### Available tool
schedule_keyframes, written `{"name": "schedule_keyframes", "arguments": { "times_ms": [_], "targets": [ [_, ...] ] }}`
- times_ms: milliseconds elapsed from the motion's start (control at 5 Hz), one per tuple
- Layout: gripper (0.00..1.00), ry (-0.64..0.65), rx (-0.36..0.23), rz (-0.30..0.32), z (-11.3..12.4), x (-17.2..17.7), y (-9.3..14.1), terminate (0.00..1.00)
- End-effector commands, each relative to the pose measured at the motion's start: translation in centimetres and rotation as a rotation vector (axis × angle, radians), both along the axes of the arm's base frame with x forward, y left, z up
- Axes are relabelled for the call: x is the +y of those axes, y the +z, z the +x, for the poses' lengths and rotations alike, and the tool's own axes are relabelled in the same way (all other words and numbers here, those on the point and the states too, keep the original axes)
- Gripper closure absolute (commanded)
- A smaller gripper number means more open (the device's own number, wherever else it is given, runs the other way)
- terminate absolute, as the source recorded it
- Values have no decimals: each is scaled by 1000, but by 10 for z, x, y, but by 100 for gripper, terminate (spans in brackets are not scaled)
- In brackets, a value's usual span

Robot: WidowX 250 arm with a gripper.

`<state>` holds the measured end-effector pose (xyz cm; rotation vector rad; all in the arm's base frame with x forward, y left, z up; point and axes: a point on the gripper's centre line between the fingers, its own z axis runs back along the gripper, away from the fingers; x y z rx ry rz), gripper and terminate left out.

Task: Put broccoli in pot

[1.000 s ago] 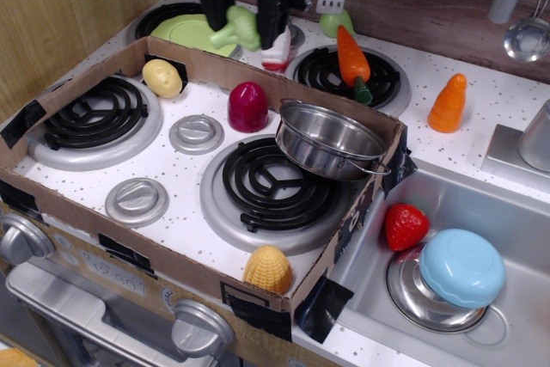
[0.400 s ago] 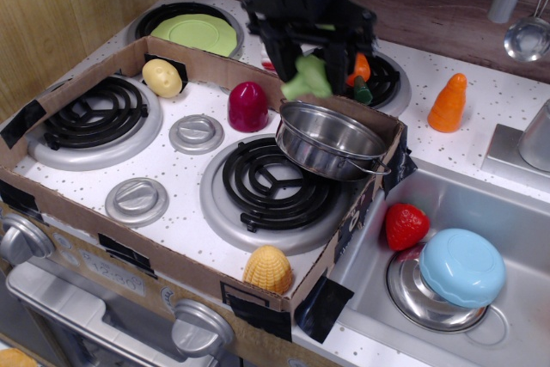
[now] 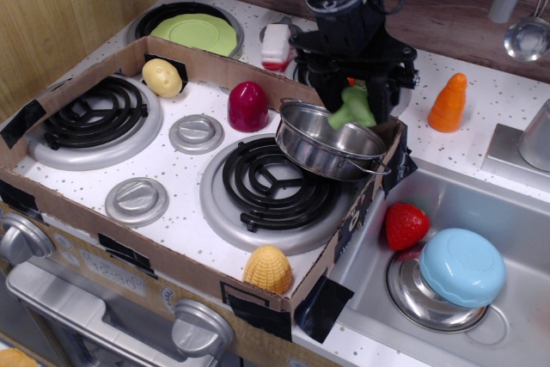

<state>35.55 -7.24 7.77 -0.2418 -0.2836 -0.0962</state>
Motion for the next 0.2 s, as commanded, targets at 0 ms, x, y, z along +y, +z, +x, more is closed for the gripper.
{"name": "schedule_keyframes", "arguments": {
  "times_ms": [0],
  "targets": [
    [0,-50,-78,31,10,0,26,100]
  ]
}}
